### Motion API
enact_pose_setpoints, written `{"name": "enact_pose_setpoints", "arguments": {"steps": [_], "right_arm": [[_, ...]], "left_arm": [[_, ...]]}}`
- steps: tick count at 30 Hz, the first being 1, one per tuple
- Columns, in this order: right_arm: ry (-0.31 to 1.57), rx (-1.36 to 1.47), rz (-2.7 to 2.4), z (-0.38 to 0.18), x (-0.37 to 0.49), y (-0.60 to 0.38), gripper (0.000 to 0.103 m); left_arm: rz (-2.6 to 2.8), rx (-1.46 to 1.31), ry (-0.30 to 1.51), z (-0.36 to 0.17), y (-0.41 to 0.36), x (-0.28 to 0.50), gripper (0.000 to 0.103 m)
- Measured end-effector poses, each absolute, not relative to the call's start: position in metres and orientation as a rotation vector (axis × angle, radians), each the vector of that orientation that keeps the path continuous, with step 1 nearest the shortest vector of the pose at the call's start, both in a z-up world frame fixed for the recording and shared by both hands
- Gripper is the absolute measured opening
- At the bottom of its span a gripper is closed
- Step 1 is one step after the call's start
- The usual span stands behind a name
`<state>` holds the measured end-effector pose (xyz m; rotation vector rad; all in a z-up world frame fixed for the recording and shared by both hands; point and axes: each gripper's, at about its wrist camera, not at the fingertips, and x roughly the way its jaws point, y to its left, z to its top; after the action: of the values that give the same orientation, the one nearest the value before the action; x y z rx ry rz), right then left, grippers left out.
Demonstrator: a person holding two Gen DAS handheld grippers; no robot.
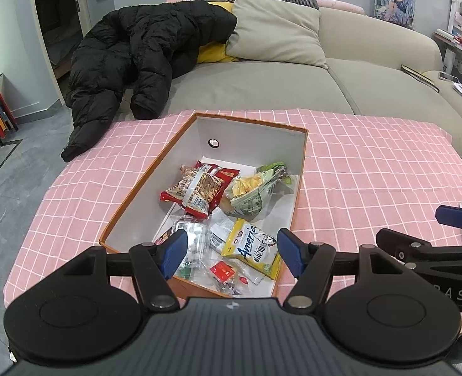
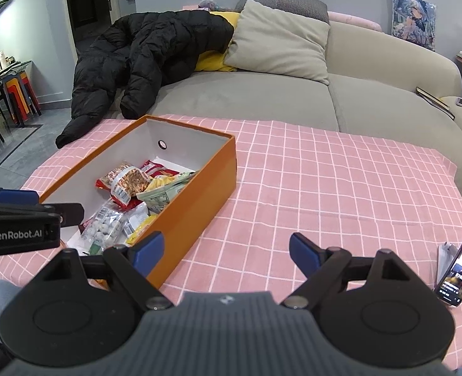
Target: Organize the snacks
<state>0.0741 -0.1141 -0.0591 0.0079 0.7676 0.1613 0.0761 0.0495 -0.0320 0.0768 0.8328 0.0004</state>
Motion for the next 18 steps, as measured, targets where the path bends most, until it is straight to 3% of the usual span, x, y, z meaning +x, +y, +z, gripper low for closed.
{"name": "enact_pose_setpoints", "arguments": {"steps": [18], "right_arm": [[0.777, 0.007, 0.141, -0.0597, 0.0769, -0.1163, 0.084]], "left_arm": [[-0.009, 0.086, 0.834, -0.0327, 0.0471, 0.0758, 0.077]]}}
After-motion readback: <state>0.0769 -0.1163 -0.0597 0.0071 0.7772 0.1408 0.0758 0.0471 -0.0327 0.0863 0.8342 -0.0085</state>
